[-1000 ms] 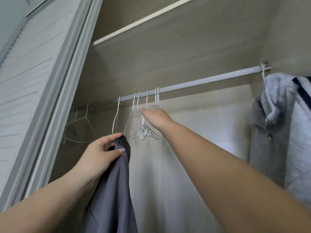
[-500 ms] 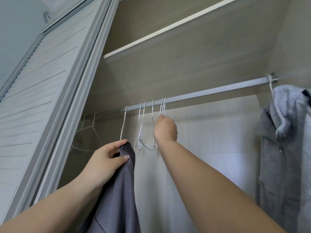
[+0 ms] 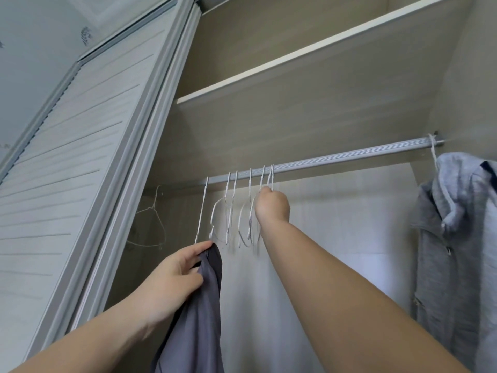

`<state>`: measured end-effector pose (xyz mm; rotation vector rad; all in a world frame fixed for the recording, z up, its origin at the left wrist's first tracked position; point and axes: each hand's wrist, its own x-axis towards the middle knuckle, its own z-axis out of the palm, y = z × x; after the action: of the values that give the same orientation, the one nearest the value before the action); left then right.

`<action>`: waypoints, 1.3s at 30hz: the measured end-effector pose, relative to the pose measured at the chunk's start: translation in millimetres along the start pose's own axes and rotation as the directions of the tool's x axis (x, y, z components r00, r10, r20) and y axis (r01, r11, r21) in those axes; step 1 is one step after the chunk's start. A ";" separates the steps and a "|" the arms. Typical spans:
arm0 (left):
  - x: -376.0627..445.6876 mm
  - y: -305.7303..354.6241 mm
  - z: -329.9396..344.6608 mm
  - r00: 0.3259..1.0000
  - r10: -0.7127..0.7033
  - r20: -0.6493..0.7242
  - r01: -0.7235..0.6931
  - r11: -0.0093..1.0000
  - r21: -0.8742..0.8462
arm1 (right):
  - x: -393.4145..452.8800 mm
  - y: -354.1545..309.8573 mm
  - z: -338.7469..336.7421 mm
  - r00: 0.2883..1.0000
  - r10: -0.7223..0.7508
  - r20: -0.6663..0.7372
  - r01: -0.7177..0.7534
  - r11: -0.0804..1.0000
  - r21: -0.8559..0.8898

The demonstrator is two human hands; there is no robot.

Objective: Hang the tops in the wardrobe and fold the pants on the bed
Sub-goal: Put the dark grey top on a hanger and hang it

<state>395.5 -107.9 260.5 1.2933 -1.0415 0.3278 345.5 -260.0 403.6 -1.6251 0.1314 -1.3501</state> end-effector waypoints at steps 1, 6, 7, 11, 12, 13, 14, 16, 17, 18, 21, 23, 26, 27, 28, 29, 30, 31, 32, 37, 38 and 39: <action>-0.8 1.3 -1.5 1.000 0.000 0.000 0.000 1.000 0.001 | 0.0 -0.9 -0.7 1.000 0.022 -0.017 -0.022 0.999 0.030; -5.9 8.6 -0.9 0.998 0.048 0.042 -0.050 0.997 0.055 | -0.9 -5.0 6.1 0.994 0.079 -0.078 -0.059 0.972 0.226; -6.7 10.1 -1.0 0.997 0.069 0.043 -0.072 0.994 0.082 | -0.1 -5.6 6.4 0.994 0.070 -0.083 -0.049 0.971 0.235; -11.3 15.4 -3.8 0.989 0.148 -0.007 -0.144 0.969 0.203 | 2.0 -5.3 1.3 0.997 0.048 -0.057 -0.035 0.976 0.215; -12.4 15.7 -4.5 0.988 0.153 -0.024 -0.144 0.966 0.215 | 2.1 -3.7 -0.9 0.997 0.046 -0.055 -0.035 0.982 0.185; -13.7 15.8 -5.0 0.988 0.152 -0.037 -0.141 0.966 0.218 | 2.4 -1.5 -3.4 0.997 0.038 -0.063 -0.028 0.988 0.153; -14.7 15.9 -5.3 0.988 0.148 -0.043 -0.136 0.966 0.219 | 2.8 1.7 -5.5 0.996 0.026 -0.080 -0.015 0.991 0.136; -17.0 16.4 -6.0 0.988 0.147 -0.042 -0.134 0.965 0.225 | 0.7 7.1 -9.5 0.993 0.017 -0.118 0.001 0.989 0.150; -17.6 16.5 -6.4 0.988 0.150 -0.042 -0.137 0.964 0.230 | -1.4 8.8 -11.7 0.990 0.012 -0.138 0.009 0.989 0.149; -18.1 16.6 -6.2 0.987 0.153 -0.044 -0.139 0.963 0.233 | -4.1 11.1 -13.5 0.988 0.009 -0.154 0.012 0.990 0.137; -20.1 16.9 -5.6 0.987 0.153 -0.049 -0.138 0.966 0.220 | -15.4 20.3 -19.7 0.980 -0.014 -0.197 0.027 0.998 0.061; -21.8 16.5 -4.9 0.987 0.153 -0.047 -0.140 0.968 0.210 | -25.8 29.8 -25.9 0.973 -0.056 -0.224 0.061 0.998 0.018; -23.9 15.3 -5.3 0.988 0.152 -0.028 -0.143 0.971 0.193 | -44.6 47.5 -38.2 0.970 -0.094 -0.223 0.103 0.994 0.029; -24.4 13.9 -5.3 0.989 0.147 -0.018 -0.141 0.973 0.185 | -52.5 52.4 -43.6 0.971 -0.102 -0.216 0.110 0.993 0.029; -24.9 11.8 -5.1 0.990 0.141 -0.008 -0.137 0.974 0.179 | -60.9 57.8 -49.4 0.973 -0.107 -0.205 0.115 0.993 0.023; -25.2 9.4 -4.9 0.991 0.135 -0.001 -0.133 0.975 0.177 | -69.4 63.3 -54.7 0.976 -0.110 -0.190 0.115 0.993 0.016; -25.0 6.8 -5.2 0.992 0.126 0.002 -0.124 0.977 0.174 | -77.7 67.9 -59.3 0.979 -0.111 -0.173 0.114 0.993 0.007; -25.9 2.7 -4.8 0.994 0.107 0.003 -0.106 0.982 0.159 | -86.9 72.6 -64.6 0.981 -0.109 -0.163 0.110 0.994 -0.001; -27.5 -1.8 -3.3 0.996 0.084 -0.001 -0.083 0.988 0.132 | -95.8 77.7 -69.3 0.983 -0.105 -0.152 0.106 0.994 0.000; -39.9 -22.7 12.1 0.999 -0.049 -0.009 0.048 0.998 -0.027 | -134.9 100.7 -91.9 0.989 -0.102 -0.107 0.109 0.992 0.065; -44.3 -25.4 16.1 0.997 -0.076 -0.010 0.076 0.997 -0.033 | -143.8 104.5 -98.3 0.991 -0.091 -0.099 0.098 0.993 0.067; -47.6 -26.7 19.4 0.996 -0.094 -0.008 0.093 0.995 -0.035 | -150.8 106.9 -103.6 0.993 -0.085 -0.087 0.091 0.994 0.065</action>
<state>380.7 -117.3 205.2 1.3040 -0.9714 0.2440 256.7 -283.5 212.7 -1.5322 0.0625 -1.4753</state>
